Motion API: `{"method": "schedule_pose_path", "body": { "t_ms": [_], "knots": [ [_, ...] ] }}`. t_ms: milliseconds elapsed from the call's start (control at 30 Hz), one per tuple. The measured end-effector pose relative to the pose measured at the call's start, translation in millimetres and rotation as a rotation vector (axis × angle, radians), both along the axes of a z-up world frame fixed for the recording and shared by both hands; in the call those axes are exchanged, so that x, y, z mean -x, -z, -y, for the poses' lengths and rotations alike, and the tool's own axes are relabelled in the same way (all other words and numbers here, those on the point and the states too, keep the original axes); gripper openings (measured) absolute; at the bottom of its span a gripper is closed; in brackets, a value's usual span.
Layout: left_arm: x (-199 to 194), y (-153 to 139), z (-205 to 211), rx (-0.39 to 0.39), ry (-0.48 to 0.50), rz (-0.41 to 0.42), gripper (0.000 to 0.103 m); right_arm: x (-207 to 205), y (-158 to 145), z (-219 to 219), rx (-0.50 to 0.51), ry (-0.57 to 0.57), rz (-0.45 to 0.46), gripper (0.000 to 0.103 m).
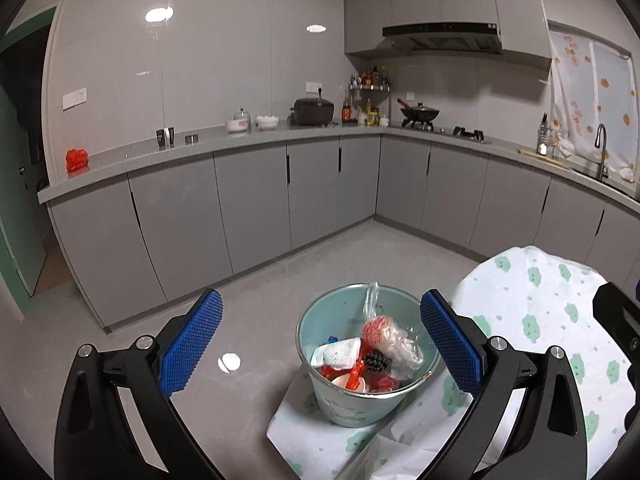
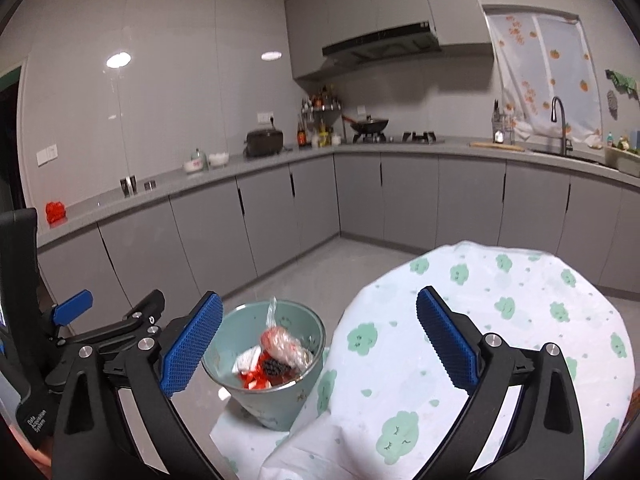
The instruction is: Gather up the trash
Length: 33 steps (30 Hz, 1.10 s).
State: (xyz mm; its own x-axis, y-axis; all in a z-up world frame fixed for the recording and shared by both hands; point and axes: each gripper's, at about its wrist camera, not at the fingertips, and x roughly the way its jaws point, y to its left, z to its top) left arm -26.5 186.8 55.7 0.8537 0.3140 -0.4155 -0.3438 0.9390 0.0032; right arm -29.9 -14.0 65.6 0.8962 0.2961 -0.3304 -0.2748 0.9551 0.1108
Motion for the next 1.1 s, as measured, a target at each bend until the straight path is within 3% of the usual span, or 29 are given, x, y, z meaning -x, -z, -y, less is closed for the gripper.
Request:
{"method": "schedule_pose_path", "body": {
  "t_ms": [400, 1100],
  "knots": [
    [24.2, -23.0, 6.6, -0.024, 0.012, 0.076, 0.098, 39.6, -28.2, 4.6, -0.025, 0.031, 0.122, 0.098],
    [40.5, -33.2, 14.6, -0.053, 0.038, 0.116, 0.098, 50.8, -31.7, 11.1, -0.037, 0.047, 0.142, 0.098]
  ]
}}
